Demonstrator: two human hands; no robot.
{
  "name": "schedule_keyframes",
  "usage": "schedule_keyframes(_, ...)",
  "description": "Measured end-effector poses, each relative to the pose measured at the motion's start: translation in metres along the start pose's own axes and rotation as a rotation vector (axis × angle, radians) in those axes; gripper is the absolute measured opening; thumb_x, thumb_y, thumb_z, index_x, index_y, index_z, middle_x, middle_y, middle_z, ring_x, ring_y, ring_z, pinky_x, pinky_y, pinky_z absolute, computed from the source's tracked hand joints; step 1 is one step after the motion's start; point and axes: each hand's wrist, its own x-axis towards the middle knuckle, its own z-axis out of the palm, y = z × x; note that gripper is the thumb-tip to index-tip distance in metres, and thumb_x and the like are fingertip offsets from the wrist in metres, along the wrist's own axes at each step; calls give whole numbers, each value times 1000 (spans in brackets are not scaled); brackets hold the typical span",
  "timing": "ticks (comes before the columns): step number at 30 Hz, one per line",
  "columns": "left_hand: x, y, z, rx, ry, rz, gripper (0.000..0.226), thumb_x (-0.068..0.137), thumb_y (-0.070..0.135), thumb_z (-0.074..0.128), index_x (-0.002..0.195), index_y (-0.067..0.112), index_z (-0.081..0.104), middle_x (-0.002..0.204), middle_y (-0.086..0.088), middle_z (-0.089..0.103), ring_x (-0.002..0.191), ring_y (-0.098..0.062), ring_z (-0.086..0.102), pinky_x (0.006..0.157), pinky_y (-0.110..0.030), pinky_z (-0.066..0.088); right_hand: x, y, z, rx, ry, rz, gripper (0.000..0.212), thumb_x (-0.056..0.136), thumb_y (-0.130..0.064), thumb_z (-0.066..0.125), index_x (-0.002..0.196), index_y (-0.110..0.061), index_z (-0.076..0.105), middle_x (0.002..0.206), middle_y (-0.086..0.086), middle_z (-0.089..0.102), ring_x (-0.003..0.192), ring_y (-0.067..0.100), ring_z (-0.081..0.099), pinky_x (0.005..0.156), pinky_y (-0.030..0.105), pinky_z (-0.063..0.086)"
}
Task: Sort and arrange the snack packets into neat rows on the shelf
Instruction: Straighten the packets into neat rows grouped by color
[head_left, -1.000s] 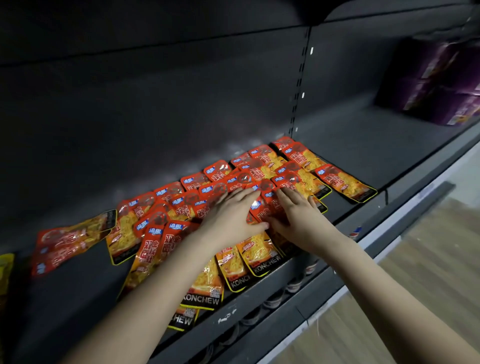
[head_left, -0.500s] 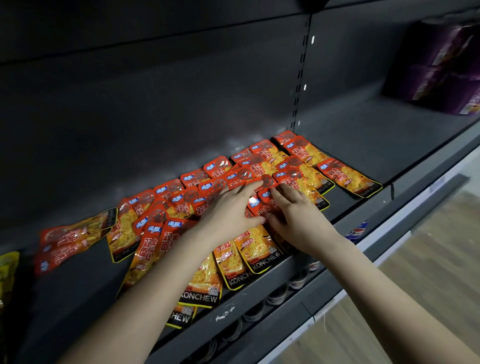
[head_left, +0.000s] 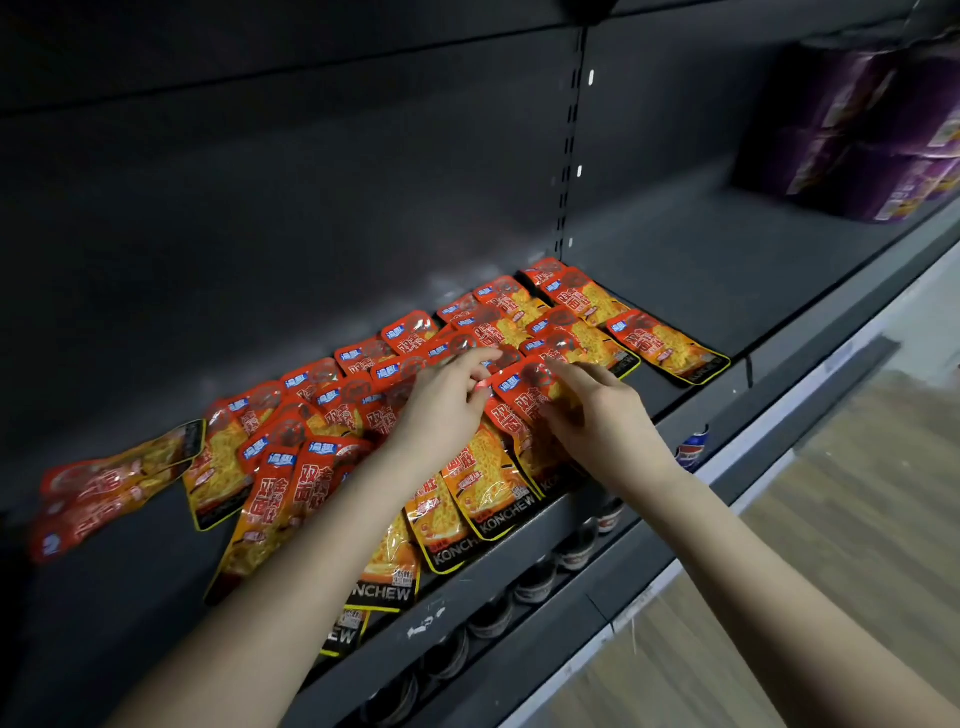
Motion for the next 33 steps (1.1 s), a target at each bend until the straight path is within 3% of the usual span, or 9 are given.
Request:
schedule_keyframes(7, 7, -6, 2, -171, 36, -78, 35, 91, 1, 55, 117, 23, 61, 101, 2, 64, 91, -15, 65, 62, -16, 45, 6, -1, -7, 21, -46, 85, 77, 84, -33, 67, 147, -19, 25, 119, 10, 57, 112, 25, 51, 90, 28, 38)
schedule_keyframes(10, 9, -5, -2, -249, 58, -105, 34, 90, -1, 55, 110, 27, 62, 99, 4, 62, 94, -15, 64, 74, -25, 52, 8, -5, -10, 100, -62, 148, 70, 82, -34, 69, 142, -15, 36, 123, 11, 58, 114, 25, 53, 89, 26, 40)
schedule_keyframes(14, 12, -7, -6, -363, 74, -139, 37, 89, -3, 56, 102, 32, 62, 96, 6, 61, 94, -20, 64, 79, -43, 57, 12, -7, -10, 127, 0, 138, 54, 85, -33, 67, 132, -16, 49, 118, 8, 61, 93, 21, 61, 66, 15, 35)
schedule_keyframes(16, 13, -8, -7, -370, 75, -140, 38, 89, -2, 57, 101, 33, 62, 95, 7, 61, 95, -20, 63, 81, -46, 56, 14, -8, -9, 122, 21, 126, 50, 85, -32, 67, 130, -17, 51, 113, 7, 63, 90, 21, 61, 63, 16, 34)
schedule_keyframes(19, 14, -9, -8, -334, 75, -107, 37, 89, -3, 55, 103, 31, 63, 100, 3, 63, 98, -18, 63, 83, -40, 56, 17, -9, -6, 102, 35, 104, 49, 85, -30, 66, 129, -17, 51, 110, 6, 63, 95, 24, 61, 70, 22, 39)
schedule_keyframes(22, 12, -9, -9, -190, 38, -57, 35, 91, -1, 50, 110, 25, 65, 113, 3, 64, 102, -11, 60, 80, -13, 47, 19, -10, -3, 85, 15, 107, 49, 85, -32, 65, 128, -17, 49, 105, 6, 61, 95, 26, 60, 72, 26, 44)
schedule_keyframes(26, 14, -10, -6, -33, -43, -57, 30, 94, 26, 53, 123, 24, 60, 129, 3, 53, 119, -15, 49, 99, -28, 40, 21, -9, 3, 99, 20, 81, 48, 86, -33, 65, 127, -16, 49, 105, 11, 64, 96, 27, 61, 68, 23, 38)
schedule_keyframes(28, 13, -10, -3, 6, -44, -70, 32, 93, 35, 55, 122, 22, 60, 128, 3, 51, 121, -15, 46, 100, -28, 36, 21, -9, 6, 109, 29, 70, 46, 85, -32, 66, 126, -16, 50, 100, 10, 65, 93, 26, 62, 67, 22, 36)
schedule_keyframes(33, 15, -7, -6, 29, 98, -45, 22, 94, 25, 56, 112, 16, 63, 121, 2, 54, 115, -15, 49, 92, -19, 32, 21, -14, 3, 172, 23, 80, 39, 89, -32, 60, 124, -20, 51, 102, 4, 64, 89, 24, 63, 67, 24, 41)
